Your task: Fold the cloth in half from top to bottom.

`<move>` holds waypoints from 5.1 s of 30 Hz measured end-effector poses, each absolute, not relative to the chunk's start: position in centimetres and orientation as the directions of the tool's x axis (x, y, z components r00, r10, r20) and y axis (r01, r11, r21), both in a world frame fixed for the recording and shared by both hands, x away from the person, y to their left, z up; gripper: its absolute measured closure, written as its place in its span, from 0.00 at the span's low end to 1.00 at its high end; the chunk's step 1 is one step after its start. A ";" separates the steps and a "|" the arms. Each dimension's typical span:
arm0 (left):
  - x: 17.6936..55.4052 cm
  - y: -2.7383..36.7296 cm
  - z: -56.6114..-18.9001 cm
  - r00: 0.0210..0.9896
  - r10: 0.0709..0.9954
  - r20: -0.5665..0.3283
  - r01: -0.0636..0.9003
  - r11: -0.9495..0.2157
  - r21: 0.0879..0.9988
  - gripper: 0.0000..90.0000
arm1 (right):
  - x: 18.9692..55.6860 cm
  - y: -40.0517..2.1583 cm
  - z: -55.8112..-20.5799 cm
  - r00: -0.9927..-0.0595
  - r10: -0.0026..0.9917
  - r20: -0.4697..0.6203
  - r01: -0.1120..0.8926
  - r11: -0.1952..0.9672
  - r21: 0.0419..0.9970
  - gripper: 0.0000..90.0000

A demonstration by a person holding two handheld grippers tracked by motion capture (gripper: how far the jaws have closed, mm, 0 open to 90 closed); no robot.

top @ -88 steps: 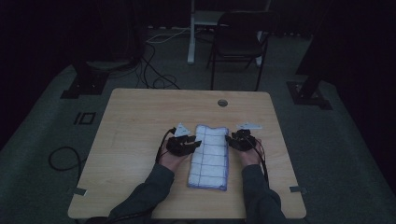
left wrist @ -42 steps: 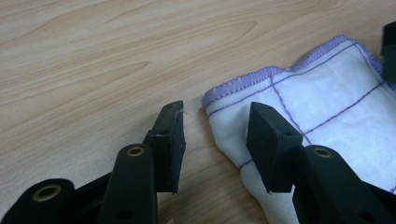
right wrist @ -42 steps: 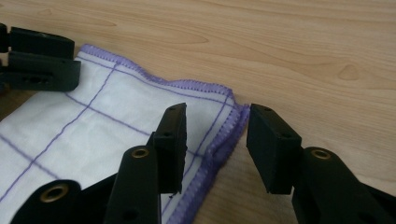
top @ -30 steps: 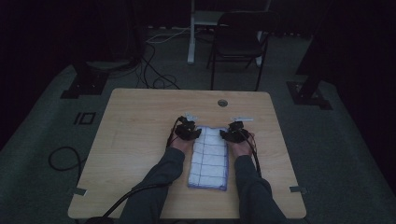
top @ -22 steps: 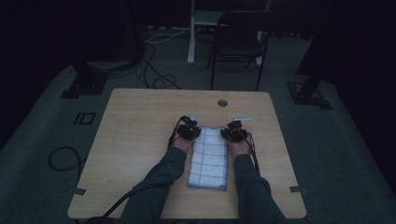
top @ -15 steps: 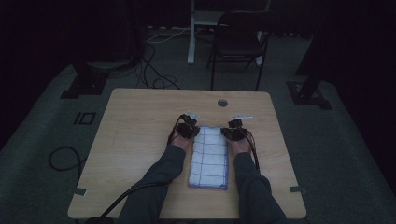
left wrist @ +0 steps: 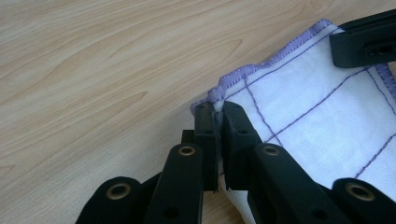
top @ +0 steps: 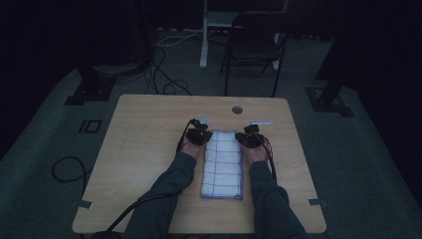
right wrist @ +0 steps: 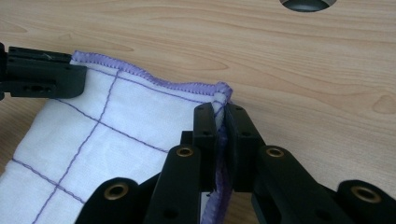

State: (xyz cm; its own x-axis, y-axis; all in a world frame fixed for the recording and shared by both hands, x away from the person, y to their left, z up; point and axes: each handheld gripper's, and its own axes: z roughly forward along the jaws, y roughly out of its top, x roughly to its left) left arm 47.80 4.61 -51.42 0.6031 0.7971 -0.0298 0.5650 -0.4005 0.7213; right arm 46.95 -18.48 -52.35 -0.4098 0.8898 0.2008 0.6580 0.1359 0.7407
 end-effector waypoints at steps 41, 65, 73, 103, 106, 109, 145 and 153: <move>47.3 5.8 -48.0 0.621 0.783 -0.031 0.488 -0.355 0.797 0.96 | 46.4 -18.4 -48.9 -0.455 0.875 0.164 0.573 0.146 0.806 0.94; 45.6 6.4 -46.7 0.651 0.758 -0.044 0.440 -0.329 0.836 0.96 | 44.6 -18.8 -47.6 -0.492 0.860 0.139 0.522 0.162 0.837 0.94; 44.8 6.7 -46.4 0.663 0.747 -0.051 0.428 -0.322 0.844 0.95 | 43.7 -18.9 -47.4 -0.503 0.853 0.139 0.506 0.160 0.848 0.94; 41.2 7.7 -45.2 0.709 0.704 -0.052 0.375 -0.313 0.873 0.95 | 39.8 -19.0 -46.6 -0.556 0.824 0.109 0.443 0.183 0.877 0.94; 40.7 7.9 -45.2 0.713 0.700 -0.051 0.369 -0.312 0.875 0.95 | 39.5 -19.1 -46.6 -0.559 0.822 0.110 0.440 0.182 0.879 0.94; 40.3 8.0 -45.1 0.717 0.696 -0.048 0.363 -0.314 0.877 0.95 | 39.0 -19.0 -46.5 -0.565 0.818 0.110 0.433 0.181 0.883 0.94; 36.0 9.5 -46.8 0.727 0.673 -0.135 0.393 -0.247 0.886 0.95 | 35.0 -19.0 -47.9 -0.599 0.789 0.137 0.435 0.177 0.883 0.94; 35.4 9.5 -47.4 0.730 0.669 -0.142 0.399 -0.248 0.883 0.94 | 34.4 -19.2 -48.4 -0.601 0.786 0.146 0.443 0.174 0.880 0.93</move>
